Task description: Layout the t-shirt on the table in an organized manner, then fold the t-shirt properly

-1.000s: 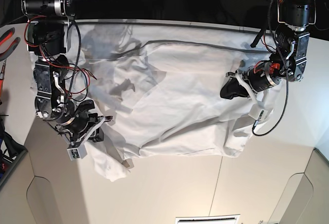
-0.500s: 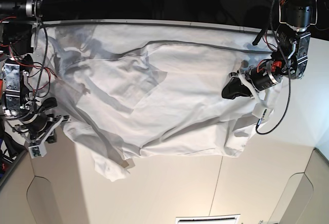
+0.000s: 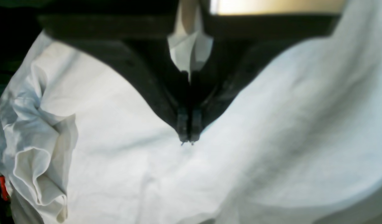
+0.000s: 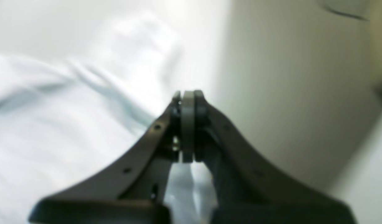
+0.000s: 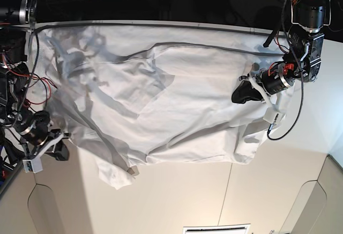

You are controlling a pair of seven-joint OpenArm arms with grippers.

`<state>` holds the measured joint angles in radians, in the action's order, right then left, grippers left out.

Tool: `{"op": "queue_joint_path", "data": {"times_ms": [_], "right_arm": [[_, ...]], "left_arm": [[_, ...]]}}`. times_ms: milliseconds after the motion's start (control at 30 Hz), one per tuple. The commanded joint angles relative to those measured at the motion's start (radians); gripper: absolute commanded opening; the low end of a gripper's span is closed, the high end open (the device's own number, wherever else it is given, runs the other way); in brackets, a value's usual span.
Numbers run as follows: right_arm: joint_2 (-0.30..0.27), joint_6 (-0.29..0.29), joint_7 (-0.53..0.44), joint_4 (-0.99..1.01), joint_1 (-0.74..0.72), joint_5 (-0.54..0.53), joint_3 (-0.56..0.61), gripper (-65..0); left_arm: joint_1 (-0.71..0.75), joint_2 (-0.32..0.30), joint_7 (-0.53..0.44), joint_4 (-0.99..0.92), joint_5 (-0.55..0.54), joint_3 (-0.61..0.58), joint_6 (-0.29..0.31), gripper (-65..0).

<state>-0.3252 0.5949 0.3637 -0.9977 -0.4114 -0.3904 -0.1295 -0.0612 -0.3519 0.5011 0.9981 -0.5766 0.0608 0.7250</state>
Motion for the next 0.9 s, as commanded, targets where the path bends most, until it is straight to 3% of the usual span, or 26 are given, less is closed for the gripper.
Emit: {"op": "queue_joint_path", "data": {"times_ms": [0, 100, 200, 367, 433, 533, 633, 867], "right_arm": [[0.016, 0.005, -0.022, -0.030, -0.026, -0.021, -0.006, -65.0], [0.112, 0.004, -0.027, -0.032, -0.029, 0.008, -0.006, -65.0], [0.204, 0.003, -0.084, -0.011, -0.029, 0.129, 0.013, -65.0], [0.268, -0.058, -0.258, 0.133, -0.061, 0.377, 0.146, -65.0], [0.267, -0.123, -0.318, 0.228, -0.092, 0.466, 0.211, -65.0], [0.264, -0.272, -0.357, 0.358, -0.140, 0.579, 0.272, -65.0], [0.240, -0.378, -0.361, 0.423, -0.176, 0.612, 0.281, -65.0], [0.108, -0.409, -0.365, 0.427, -0.214, 0.612, 0.281, -65.0]], "left_arm": [[-0.005, -0.016, 0.026, 0.002, 0.035, 0.003, -0.027, -65.0], [-0.005, -0.017, 0.026, 0.002, 0.035, 0.003, -0.027, -65.0], [-0.005, -0.016, 0.026, 0.002, 0.035, 0.003, -0.027, -65.0], [-0.005, -0.017, 0.026, 0.002, 0.035, 0.003, -0.027, -65.0], [-0.005, -0.017, 0.027, 0.002, 0.035, 0.003, -0.027, -65.0], [-0.004, -0.017, 0.030, 0.002, 0.035, 0.003, -0.027, -65.0], [-0.004, -0.017, 0.030, 0.002, 0.035, 0.003, -0.027, -65.0], [0.000, -0.020, 0.038, 0.001, 0.076, 0.003, -0.027, -65.0]]}}
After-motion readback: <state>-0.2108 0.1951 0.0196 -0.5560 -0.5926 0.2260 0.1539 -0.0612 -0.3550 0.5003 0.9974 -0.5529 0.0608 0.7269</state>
